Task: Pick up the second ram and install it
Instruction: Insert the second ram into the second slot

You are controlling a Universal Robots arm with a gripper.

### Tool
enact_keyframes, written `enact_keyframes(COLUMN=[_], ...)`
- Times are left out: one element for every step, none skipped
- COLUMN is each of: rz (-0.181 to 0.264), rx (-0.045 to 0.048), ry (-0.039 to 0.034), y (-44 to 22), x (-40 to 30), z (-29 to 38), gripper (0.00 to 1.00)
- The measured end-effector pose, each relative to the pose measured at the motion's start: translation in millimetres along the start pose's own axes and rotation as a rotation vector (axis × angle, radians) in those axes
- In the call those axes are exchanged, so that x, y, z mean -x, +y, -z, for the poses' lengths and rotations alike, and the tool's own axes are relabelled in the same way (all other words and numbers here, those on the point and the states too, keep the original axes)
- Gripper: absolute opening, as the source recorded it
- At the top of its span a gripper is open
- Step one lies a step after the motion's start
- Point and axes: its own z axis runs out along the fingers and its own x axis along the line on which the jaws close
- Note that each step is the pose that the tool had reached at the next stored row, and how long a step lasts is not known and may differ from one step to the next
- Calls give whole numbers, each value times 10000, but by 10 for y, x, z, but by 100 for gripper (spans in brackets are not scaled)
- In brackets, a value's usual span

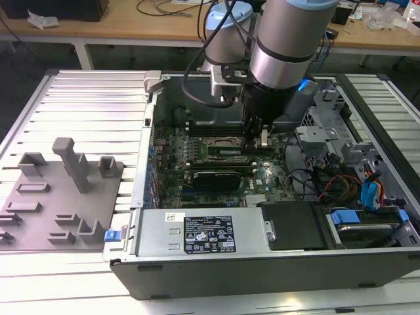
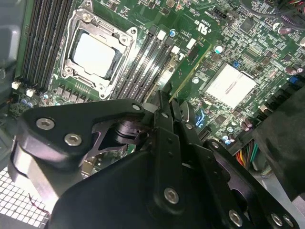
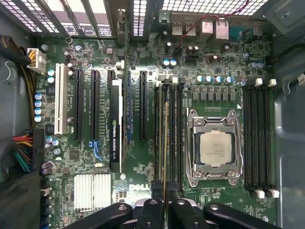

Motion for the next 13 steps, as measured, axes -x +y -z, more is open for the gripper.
enact_keyframes(rz=[0, 0, 0, 0, 0, 0, 0, 0, 0, 0, 0, 0, 0], rx=[0, 0, 0, 0, 0, 0, -1, 0, 0, 0, 0, 0, 0], ry=[0, 0, 0, -1, -1, -1, -1, -1, -1, 0, 0, 0, 0], y=[0, 0, -1, -1, -2, -2, -2, -2, -2, -3, -3, -4, -4], x=[-1, -1, -1, -2, -3, -3, -4, -4, -4, -5, -6, -6, -6], z=[-6, -10, -16, -27, -33, -39, -43, -48, -52, -61, -66, -72, -79], gripper=[13, 13, 13, 13, 13, 13, 13, 13, 13, 13, 13, 13, 13])
